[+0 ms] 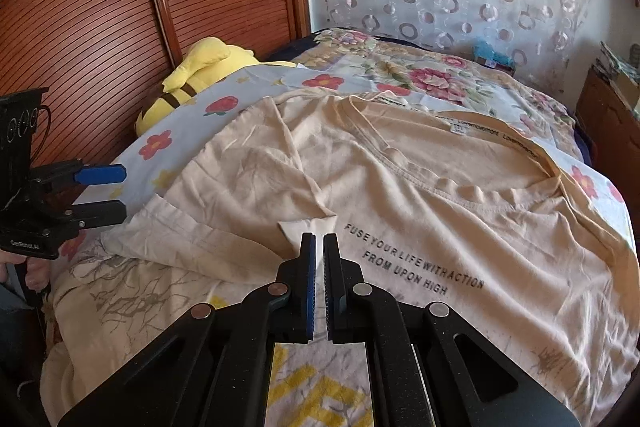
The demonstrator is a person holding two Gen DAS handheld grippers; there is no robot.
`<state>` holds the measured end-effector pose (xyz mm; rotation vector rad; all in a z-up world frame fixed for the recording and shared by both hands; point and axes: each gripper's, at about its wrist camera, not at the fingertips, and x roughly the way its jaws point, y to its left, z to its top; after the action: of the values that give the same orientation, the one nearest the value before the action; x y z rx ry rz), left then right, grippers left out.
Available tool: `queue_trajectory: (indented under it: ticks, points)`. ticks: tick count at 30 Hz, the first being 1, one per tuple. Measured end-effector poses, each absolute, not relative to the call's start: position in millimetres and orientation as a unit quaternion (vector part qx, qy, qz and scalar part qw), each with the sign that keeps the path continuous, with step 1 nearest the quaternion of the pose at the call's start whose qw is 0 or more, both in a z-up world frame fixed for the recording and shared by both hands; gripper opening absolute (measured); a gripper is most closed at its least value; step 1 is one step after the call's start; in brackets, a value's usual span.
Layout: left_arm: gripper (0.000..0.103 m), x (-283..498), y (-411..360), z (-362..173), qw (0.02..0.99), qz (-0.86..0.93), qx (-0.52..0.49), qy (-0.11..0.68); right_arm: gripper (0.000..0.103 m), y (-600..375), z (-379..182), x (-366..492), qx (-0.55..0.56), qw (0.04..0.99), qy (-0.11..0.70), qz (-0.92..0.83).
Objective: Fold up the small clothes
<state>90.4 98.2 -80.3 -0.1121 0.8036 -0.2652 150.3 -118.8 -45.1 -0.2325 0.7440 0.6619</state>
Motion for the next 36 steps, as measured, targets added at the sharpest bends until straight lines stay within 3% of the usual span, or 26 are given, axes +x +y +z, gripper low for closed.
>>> queue_trajectory:
  ticks: [7, 9, 14, 20, 28, 34, 36]
  points:
    - [0.051, 102.6, 75.9, -91.3, 0.9, -0.147, -0.039, 0.408, 0.007, -132.0, -51.9, 152.9, -0.086, 0.88, 0.362, 0.294]
    - [0.036, 103.2, 72.9, -93.0, 0.9, -0.148, -0.034, 0.408, 0.007, -133.2, -50.5, 149.9, -0.08, 0.881, 0.361, 0.297]
    - [0.015, 94.0, 65.6, -89.1, 0.907, -0.148, -0.01, 0.394, 0.012, -128.8, -43.6, 144.0, -0.084, 0.882, 0.349, 0.307]
    - [0.013, 74.8, 56.2, -70.4, 0.92, -0.152, 0.013, 0.36, 0.013, -124.1, -45.5, 137.7, -0.096, 0.882, 0.34, 0.311]
    - [0.009, 59.8, 38.9, -71.1, 0.911, -0.186, 0.002, 0.369, 0.013, -124.1, -41.9, 141.8, -0.098, 0.881, 0.337, 0.317]
    - [0.009, 33.4, 32.1, -55.0, 0.916, -0.201, -0.002, 0.348, 0.021, -122.2, -43.0, 140.5, -0.101, 0.878, 0.338, 0.324]
    - [0.015, 29.0, 35.3, -46.9, 0.918, -0.201, -0.007, 0.341, 0.021, -121.2, -42.6, 140.8, -0.102, 0.877, 0.339, 0.325]
